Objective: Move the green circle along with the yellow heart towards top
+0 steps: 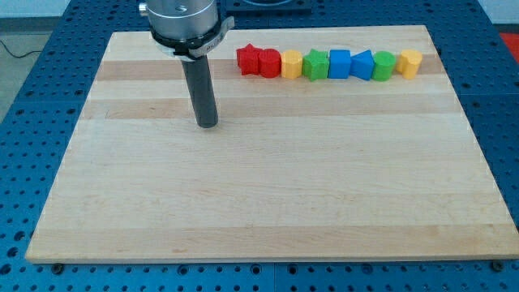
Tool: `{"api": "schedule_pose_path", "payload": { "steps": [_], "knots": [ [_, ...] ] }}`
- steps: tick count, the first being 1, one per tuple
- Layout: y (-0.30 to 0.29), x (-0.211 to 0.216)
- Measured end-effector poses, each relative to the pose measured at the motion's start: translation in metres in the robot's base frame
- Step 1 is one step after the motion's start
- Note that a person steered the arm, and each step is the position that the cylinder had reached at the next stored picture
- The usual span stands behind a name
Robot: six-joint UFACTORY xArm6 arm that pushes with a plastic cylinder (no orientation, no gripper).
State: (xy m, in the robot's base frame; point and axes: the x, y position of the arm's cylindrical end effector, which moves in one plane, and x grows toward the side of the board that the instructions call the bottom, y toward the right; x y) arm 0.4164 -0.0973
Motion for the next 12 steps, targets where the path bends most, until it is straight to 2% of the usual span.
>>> {"api": "schedule_pose_path", "payload": {
  "steps": [1, 2, 4, 5, 6, 8, 9, 11, 12],
  "knots": [
    [0.005, 0.003],
    [0.06, 0.007],
    [0.224, 0.006],
    [0.284, -0.003],
    [0.309, -0.024],
    [0.31, -0.09],
    [0.31, -0.103],
    [0.314, -0.049],
    [0.341, -0.041]
  ]
}}
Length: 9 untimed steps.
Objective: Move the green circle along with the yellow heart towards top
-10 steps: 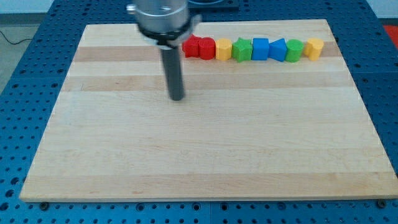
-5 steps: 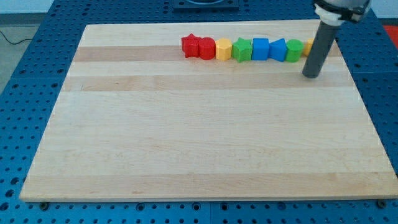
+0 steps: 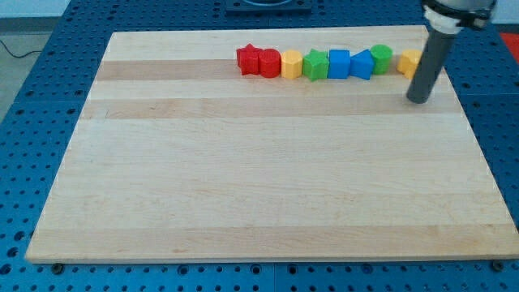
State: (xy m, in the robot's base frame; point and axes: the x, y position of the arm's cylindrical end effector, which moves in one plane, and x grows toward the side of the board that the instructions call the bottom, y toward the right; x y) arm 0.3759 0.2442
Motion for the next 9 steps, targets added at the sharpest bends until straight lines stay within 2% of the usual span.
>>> {"api": "schedule_pose_path", "payload": {
  "steps": [1, 2, 3, 4, 5, 7, 8, 9],
  "knots": [
    [0.028, -0.026],
    [0.018, -0.07],
    [-0.018, -0.108],
    [-0.01, -0.111],
    [-0.003, -0.091],
    [-0.062, -0.06],
    [-0.075, -0.072],
    [-0.066, -0.104]
  ]
}}
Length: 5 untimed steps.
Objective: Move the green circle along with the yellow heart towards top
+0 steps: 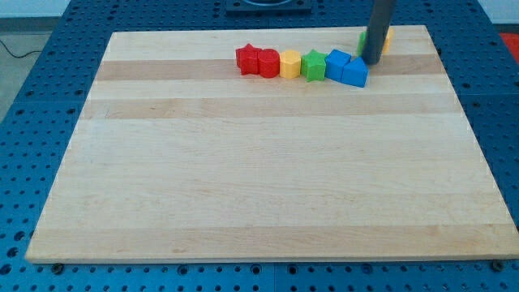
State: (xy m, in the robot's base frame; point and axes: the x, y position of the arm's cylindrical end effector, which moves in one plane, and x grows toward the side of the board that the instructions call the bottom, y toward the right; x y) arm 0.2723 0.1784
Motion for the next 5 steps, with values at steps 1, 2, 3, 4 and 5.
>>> {"api": "schedule_pose_path", "payload": {
  "steps": [1, 2, 3, 4, 5],
  "knots": [
    [0.015, -0.009],
    [0.015, -0.006],
    [0.023, -0.01],
    [0.029, -0.013],
    [0.018, -0.003]
  ]
}}
